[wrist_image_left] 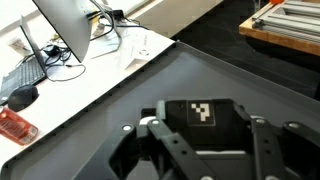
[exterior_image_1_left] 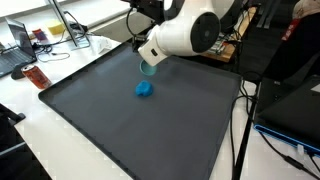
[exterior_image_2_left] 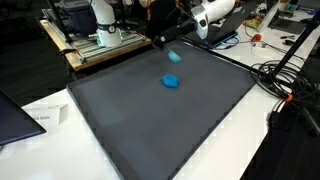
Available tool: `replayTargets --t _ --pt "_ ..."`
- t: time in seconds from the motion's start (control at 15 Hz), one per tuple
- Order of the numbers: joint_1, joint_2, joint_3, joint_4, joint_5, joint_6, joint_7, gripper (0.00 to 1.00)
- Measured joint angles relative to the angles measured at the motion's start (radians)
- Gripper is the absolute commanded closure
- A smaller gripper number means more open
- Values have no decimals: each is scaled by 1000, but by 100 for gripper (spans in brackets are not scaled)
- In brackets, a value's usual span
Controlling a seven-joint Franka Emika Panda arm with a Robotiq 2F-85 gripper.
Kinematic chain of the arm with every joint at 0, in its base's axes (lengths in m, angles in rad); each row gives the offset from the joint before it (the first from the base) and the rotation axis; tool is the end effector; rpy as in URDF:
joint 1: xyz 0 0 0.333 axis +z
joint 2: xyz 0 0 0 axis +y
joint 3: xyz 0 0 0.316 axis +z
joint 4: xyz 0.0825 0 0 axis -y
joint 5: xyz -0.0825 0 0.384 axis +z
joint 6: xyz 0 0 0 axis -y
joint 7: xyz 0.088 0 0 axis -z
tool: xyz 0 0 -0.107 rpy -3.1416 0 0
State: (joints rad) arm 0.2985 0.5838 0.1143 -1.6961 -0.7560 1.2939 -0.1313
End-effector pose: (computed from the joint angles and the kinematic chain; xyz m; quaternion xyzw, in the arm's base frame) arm 0.5582 0.1429 0.2540 0.7779 0.3048 -0.3884 0.3889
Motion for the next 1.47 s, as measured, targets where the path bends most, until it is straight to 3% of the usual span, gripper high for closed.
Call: replayTargets --t 0.6,1.47 --pt "10 141 17 36 -173 -21 -29 65" --pt "-2 264 13 111 -245 -71 -96 65"
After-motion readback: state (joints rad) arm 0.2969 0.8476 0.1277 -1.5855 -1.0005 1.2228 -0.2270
